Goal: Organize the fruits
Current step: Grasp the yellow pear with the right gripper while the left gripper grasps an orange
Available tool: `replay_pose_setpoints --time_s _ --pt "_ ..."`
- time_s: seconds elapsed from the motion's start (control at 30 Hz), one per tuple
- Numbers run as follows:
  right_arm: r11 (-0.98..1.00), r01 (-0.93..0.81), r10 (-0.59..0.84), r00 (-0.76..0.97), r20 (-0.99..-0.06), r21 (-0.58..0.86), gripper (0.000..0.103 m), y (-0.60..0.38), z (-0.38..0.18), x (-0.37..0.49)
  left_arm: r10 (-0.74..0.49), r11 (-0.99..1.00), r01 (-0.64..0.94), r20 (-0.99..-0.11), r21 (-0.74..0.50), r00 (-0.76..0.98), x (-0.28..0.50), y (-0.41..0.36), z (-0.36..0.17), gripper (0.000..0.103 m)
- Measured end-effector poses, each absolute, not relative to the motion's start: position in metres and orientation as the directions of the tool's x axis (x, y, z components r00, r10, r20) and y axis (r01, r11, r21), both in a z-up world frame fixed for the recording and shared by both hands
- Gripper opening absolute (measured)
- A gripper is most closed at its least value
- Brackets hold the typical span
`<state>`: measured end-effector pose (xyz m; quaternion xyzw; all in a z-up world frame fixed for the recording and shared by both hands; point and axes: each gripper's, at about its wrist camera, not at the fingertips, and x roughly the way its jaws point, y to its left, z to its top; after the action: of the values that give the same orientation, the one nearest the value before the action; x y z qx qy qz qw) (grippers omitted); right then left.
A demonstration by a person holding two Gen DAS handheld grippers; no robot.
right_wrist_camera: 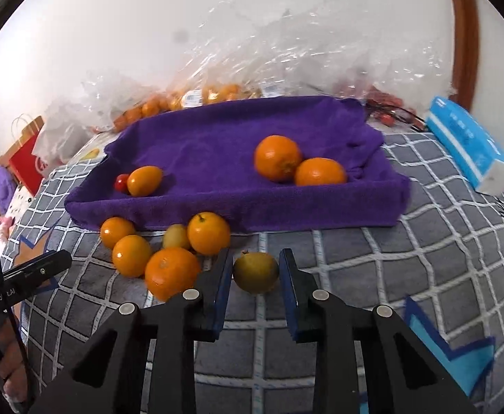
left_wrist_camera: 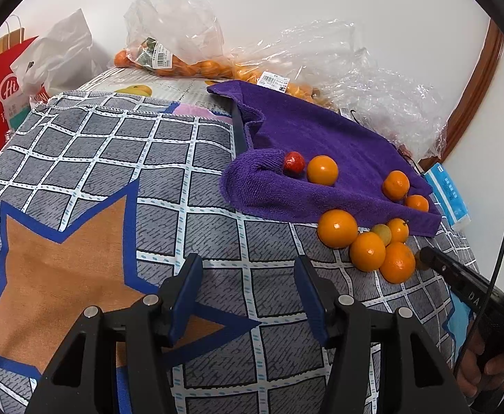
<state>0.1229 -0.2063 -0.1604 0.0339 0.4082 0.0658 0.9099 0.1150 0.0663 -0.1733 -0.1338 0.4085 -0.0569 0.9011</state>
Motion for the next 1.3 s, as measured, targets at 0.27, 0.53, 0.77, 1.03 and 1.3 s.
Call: replay_pose_setpoints --time_s 0.27,0.53,0.77,1.03,1.3 --pt "0.987 -0.129 0.155 0.61 -0.777 0.096 0.029 -0.195 -0.174 0.128 -0.214 0.961 0.007 -0.724 -0.277 0.655 0.116 0.063 -0.173 0.058" --pt "0.984 -0.107 0.177 0.656 -0.734 0.142 0.028 -0.206 -0.166 0.121 -0.241 0.953 0.02 -0.717 -0.302 0.654 0.117 0.067 -0.173 0.059" --pt "0.983 -0.106 0.179 0.711 -0.68 0.148 0.029 -0.217 -0.156 0.11 -0.219 0.965 0.031 -0.739 -0.259 0.637 0.11 0.063 -0.171 0.059" --pt "0.988 -0.12 0.155 0.745 -0.649 0.099 0.029 -0.226 -0.149 0.095 -0.275 0.956 0.097 -0.739 -0.276 0.615 0.119 0.034 -0.149 0.059" --pt "0.978 -0.13 0.207 0.74 -0.64 0.166 0.029 -0.236 -0.151 0.093 -0.346 0.926 0.098 -0.715 -0.365 0.607 0.151 0.018 -0.156 0.054"
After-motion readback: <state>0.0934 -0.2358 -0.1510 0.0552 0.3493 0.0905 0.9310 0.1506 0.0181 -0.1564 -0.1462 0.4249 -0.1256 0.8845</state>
